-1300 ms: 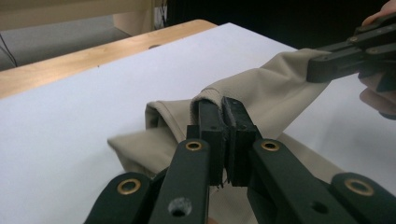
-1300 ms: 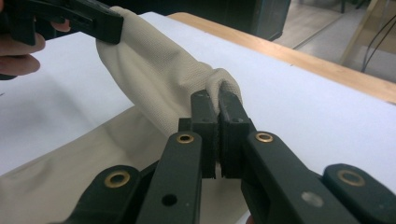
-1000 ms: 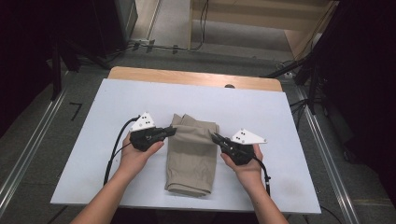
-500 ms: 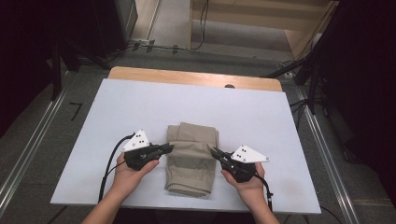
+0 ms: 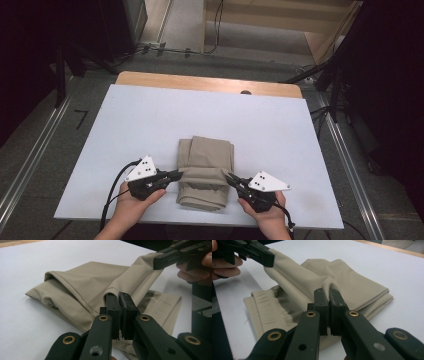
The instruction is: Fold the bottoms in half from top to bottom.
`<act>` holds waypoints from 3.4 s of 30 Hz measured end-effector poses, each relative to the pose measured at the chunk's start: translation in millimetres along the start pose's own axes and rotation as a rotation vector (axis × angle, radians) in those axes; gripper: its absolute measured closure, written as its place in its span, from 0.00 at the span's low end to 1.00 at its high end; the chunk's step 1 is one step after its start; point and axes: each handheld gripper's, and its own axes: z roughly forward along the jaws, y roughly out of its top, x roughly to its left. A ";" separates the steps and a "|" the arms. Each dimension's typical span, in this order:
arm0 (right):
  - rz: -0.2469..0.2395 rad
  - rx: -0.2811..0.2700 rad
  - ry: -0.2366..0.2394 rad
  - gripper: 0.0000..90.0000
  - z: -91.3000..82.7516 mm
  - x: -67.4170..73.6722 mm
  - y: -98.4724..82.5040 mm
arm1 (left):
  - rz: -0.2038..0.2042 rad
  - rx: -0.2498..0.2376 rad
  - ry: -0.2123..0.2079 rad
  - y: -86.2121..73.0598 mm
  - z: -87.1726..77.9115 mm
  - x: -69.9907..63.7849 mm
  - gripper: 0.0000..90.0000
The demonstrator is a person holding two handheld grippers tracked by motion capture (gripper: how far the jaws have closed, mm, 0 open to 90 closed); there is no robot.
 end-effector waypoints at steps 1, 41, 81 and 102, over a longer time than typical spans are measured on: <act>0.003 -0.002 0.001 0.94 -0.9 0.4 -1.2 | -0.002 0.000 -0.004 -0.8 -0.4 -1.4 0.98; -0.019 -0.034 0.260 0.65 -59.0 38.4 -22.0 | 0.112 0.045 -0.259 -19.6 -38.6 -42.0 0.69; 0.014 0.106 0.134 0.15 -19.2 22.6 21.2 | -0.028 0.051 -0.134 25.5 -9.9 -13.5 0.02; 0.152 0.256 0.081 0.15 93.2 -91.1 45.9 | -0.188 0.211 -0.044 49.5 84.0 97.2 0.23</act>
